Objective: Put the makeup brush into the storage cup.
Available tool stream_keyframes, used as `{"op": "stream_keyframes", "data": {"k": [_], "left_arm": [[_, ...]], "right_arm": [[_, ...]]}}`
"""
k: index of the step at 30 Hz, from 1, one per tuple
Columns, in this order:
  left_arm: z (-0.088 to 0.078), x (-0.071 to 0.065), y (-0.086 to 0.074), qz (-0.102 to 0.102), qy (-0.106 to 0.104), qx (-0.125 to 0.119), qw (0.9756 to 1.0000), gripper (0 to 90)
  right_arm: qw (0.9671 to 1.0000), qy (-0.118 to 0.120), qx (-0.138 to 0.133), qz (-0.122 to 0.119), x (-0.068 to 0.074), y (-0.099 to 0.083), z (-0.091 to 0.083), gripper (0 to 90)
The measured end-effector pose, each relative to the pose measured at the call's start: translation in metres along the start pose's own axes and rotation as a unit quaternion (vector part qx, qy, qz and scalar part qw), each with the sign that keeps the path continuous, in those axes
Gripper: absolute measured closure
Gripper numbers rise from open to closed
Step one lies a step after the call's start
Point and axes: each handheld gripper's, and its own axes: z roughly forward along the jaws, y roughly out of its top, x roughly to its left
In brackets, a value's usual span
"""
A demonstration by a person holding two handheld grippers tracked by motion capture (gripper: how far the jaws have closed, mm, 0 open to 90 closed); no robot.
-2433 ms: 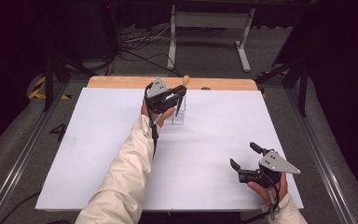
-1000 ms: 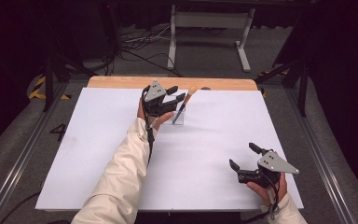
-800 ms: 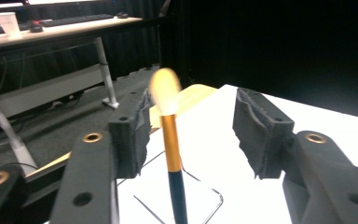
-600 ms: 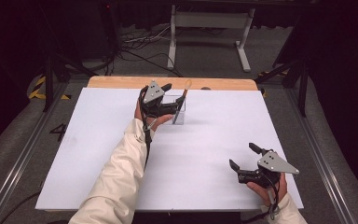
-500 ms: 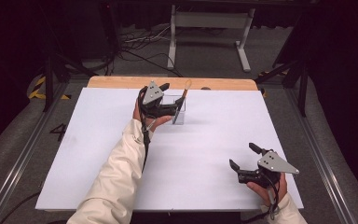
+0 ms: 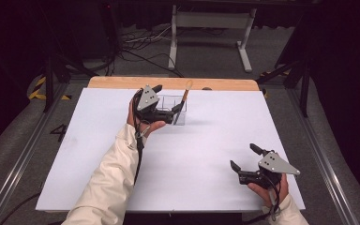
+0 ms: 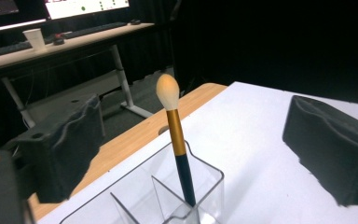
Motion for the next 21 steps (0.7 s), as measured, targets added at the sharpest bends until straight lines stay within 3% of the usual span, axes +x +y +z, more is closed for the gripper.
{"op": "stream_keyframes", "data": {"k": [5, 12, 21], "left_arm": [[-0.012, 0.001, 0.002, 0.018, 0.001, 0.006, 0.9998, 2.8], [-0.024, 0.001, 0.002, 0.03, 0.012, 0.003, 0.9995, 2.9], [-0.035, -0.003, 0.002, 0.042, 0.011, 0.003, 0.9991, 2.4]], "right_arm": [[1.0, 0.0, 0.002, 0.0, 0.001, 0.0, 0.001, 8.8], [1.0, -0.001, 0.002, -0.001, 0.001, 0.0, 0.001, 8.8], [1.0, -0.003, 0.001, -0.002, 0.001, 0.0, 0.0, 8.9]]}}
